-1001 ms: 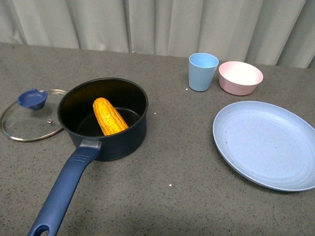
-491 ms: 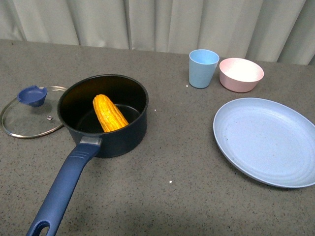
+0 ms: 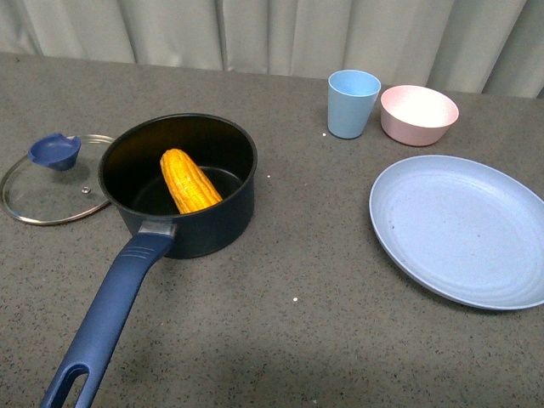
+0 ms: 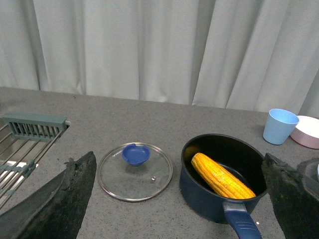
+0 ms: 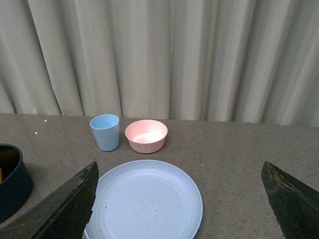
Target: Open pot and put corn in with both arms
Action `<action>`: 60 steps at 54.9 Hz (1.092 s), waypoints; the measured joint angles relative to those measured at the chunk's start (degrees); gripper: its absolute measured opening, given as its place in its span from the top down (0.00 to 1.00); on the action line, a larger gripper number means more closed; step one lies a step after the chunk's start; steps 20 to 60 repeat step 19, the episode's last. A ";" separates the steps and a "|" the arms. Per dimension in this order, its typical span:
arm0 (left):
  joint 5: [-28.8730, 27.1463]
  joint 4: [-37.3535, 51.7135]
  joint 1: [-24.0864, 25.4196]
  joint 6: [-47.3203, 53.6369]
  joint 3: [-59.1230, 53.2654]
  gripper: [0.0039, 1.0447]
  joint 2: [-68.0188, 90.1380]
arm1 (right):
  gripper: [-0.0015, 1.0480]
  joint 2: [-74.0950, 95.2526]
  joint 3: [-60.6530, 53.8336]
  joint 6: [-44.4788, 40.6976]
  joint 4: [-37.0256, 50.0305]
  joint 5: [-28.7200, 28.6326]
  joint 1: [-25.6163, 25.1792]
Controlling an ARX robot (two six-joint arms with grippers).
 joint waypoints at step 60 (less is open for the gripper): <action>0.00 0.00 0.00 0.00 0.00 0.06 0.00 | 0.09 0.00 0.00 0.00 0.00 0.00 0.00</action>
